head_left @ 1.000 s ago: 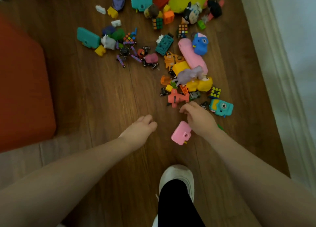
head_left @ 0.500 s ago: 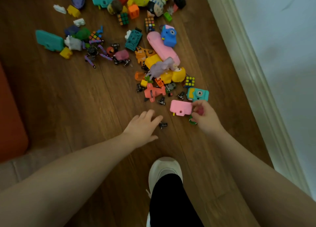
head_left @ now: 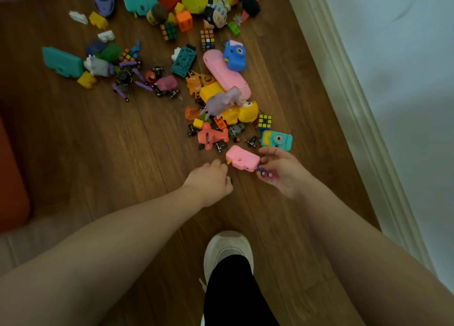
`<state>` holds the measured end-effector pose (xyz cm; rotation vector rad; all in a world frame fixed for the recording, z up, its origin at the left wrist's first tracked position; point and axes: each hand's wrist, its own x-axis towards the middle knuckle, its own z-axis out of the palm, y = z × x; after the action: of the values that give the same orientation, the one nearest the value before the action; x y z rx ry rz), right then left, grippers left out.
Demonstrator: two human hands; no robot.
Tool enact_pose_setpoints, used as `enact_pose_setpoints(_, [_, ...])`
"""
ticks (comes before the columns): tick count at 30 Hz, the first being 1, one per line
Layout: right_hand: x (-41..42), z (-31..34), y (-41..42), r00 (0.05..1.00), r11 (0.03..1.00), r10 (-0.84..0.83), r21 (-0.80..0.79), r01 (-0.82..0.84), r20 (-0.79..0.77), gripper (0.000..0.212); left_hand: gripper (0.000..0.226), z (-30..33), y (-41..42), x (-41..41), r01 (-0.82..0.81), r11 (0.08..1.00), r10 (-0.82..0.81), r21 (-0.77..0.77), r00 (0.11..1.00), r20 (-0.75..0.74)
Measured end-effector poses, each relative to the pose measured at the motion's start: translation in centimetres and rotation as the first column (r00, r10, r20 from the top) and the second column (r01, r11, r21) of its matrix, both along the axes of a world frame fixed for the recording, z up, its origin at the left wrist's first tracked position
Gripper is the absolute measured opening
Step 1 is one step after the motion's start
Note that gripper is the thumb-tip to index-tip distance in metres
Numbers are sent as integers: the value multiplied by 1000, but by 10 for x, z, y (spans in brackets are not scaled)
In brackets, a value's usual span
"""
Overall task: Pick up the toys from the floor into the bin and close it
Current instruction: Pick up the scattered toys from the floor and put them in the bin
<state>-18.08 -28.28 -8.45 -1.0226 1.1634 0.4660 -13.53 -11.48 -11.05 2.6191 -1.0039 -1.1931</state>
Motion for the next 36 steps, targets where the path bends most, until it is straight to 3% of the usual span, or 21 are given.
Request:
enact_pose_setpoints(3, [-1,-2,0,995,998,56,4,-55,-77,51,21,5,2,10,-285,952,259,-107,944,-206])
enact_pose_setpoints(5, [-4,-3,4,988,996,90,0,-91,-122,50,25,8,3,15,-436,862,392,-260,897,-204])
enact_pose_setpoints(7, [-6,-2,9,988,994,107,5,-107,-114,46,34,11,2,16,-369,825,359,-429,927,-109])
enact_pose_setpoints(9, [-5,1,15,991,992,120,54,-117,-67,39,41,12,-1,15,-269,836,249,-479,963,-106])
enact_pose_setpoints(11, [-4,5,20,992,988,121,95,-119,-22,34,34,12,-5,11,-279,843,213,-460,958,-190])
enact_pose_setpoints(13, [-3,8,22,997,991,76,112,-77,13,32,25,14,-8,9,-423,813,318,-401,898,-303])
enact_pose_setpoints(18, [2,14,31,940,925,-337,207,318,63,25,34,21,-17,6,-600,697,461,-392,794,-397])
enact_pose_setpoints(21, [14,18,43,893,866,-447,277,416,55,38,36,22,-23,-1,-624,690,419,-369,759,-499])
enact_pose_setpoints(25, [21,22,47,894,825,-443,421,377,69,76,45,21,-23,4,-648,688,461,-326,738,-494])
enact_pose_setpoints(27, [19,24,43,909,830,-399,470,302,122,85,43,25,-22,10,-731,630,510,-263,645,-570])
enact_pose_setpoints(29, [18,27,40,952,942,-199,315,121,231,79,33,28,-20,17,-808,567,542,-163,514,-665])
enact_pose_setpoints(30, [16,26,38,957,996,21,82,-47,290,71,29,29,-18,20,-813,565,545,-138,493,-678])
enact_pose_setpoints(31, [14,24,33,917,936,296,-272,-224,266,59,27,30,-17,22,-808,575,540,-127,492,-683])
enact_pose_setpoints(32, [13,20,23,838,682,534,-643,-347,114,46,26,30,-15,24,-804,582,539,-120,493,-683])
enact_pose_setpoints(33, [12,13,12,759,359,647,-851,-384,-70,35,25,30,-13,26,-805,582,545,-112,489,-681])
enact_pose_setpoints(34, [11,7,0,717,157,664,-898,-412,-212,32,26,31,-11,27,-807,581,555,-106,488,-674])
enact_pose_setpoints(35, [10,-1,-10,682,89,664,-873,-479,-306,42,27,31,-9,28,-809,579,565,-102,489,-665])
enact_pose_setpoints(36, [9,-7,-18,634,100,682,-812,-574,-364,58,28,32,-8,29,-810,578,573,-99,489,-658])
